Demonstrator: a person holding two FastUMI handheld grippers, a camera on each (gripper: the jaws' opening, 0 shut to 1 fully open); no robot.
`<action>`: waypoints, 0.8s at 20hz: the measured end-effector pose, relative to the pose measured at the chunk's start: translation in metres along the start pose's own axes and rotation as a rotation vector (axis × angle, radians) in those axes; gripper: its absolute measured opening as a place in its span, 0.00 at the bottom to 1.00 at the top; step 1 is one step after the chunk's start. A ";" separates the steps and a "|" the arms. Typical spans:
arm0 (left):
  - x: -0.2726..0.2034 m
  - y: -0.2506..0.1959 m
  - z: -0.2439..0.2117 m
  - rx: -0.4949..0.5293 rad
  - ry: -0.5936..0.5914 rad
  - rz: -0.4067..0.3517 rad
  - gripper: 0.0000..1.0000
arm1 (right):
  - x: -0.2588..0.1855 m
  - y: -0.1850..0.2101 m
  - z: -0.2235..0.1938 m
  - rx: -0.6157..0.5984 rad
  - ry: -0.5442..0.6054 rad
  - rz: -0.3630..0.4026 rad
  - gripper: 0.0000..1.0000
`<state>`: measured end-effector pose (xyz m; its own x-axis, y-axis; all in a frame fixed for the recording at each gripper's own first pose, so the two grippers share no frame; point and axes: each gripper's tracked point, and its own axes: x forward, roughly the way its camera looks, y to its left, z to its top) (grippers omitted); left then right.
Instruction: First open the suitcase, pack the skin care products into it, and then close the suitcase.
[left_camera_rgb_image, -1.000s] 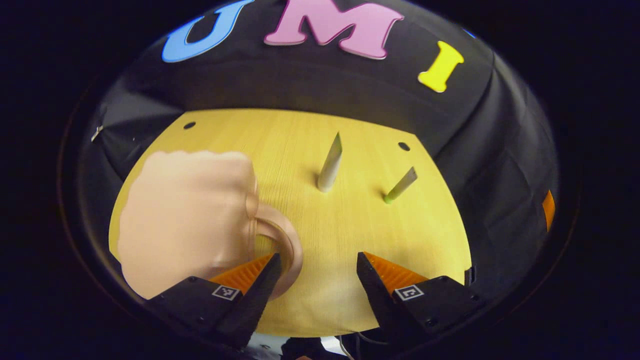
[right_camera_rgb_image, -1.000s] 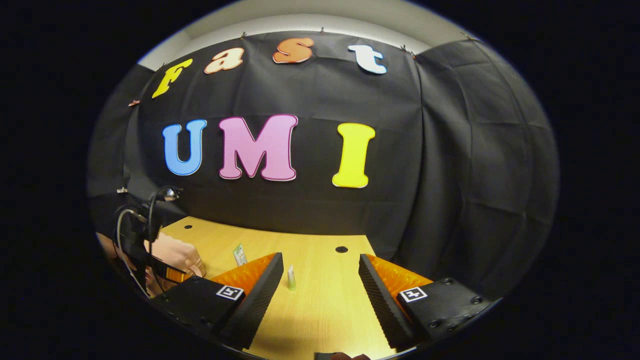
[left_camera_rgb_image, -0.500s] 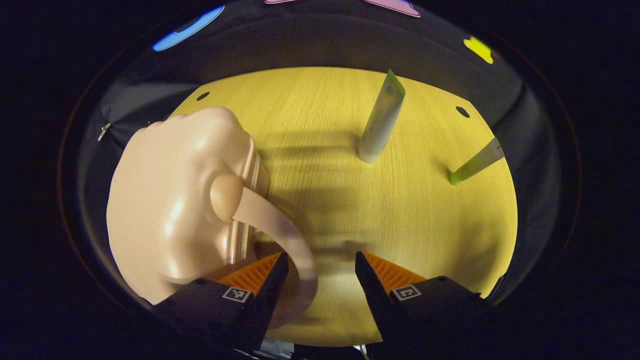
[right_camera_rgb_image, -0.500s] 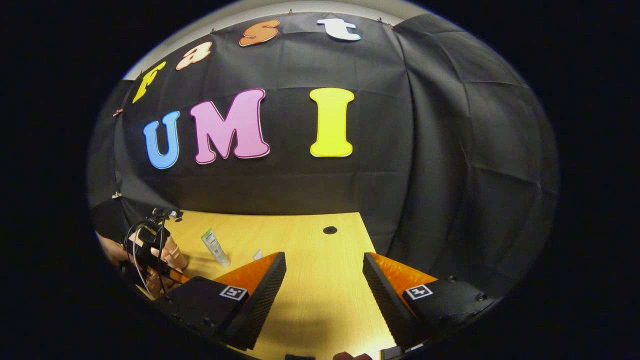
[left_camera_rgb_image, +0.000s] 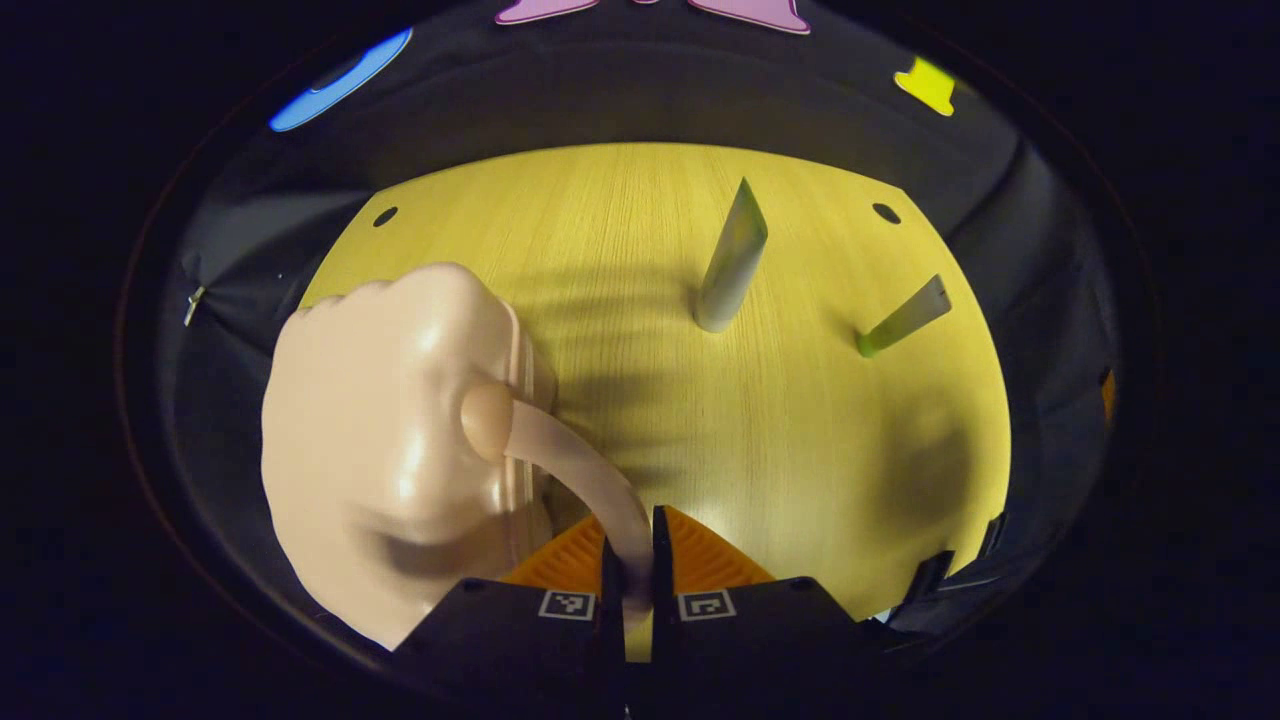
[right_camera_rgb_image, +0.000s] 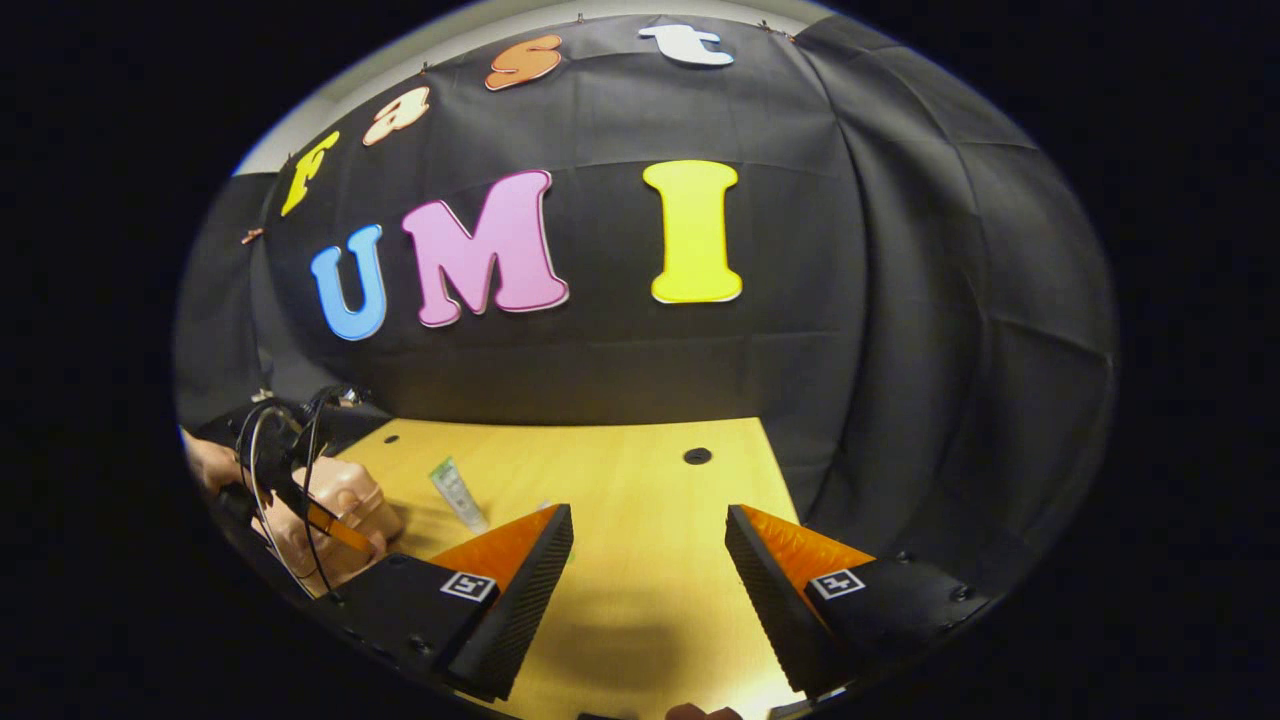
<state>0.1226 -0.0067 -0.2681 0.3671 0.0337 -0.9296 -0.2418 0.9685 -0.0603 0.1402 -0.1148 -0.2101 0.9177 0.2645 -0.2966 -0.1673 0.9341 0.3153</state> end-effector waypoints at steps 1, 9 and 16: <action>-0.026 0.011 0.010 -0.007 -0.034 -0.010 0.15 | 0.003 0.009 0.003 0.002 -0.008 0.017 0.97; -0.191 0.187 0.077 0.042 -0.341 0.152 0.11 | 0.025 0.109 0.035 -0.010 -0.073 0.071 0.97; -0.183 0.386 0.088 0.018 -0.412 0.340 0.12 | 0.021 0.201 0.054 -0.036 -0.100 0.040 0.97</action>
<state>0.0408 0.3828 -0.0890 0.5940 0.4374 -0.6752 -0.3943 0.8899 0.2296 0.1455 0.0659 -0.1046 0.9410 0.2785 -0.1920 -0.2162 0.9317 0.2918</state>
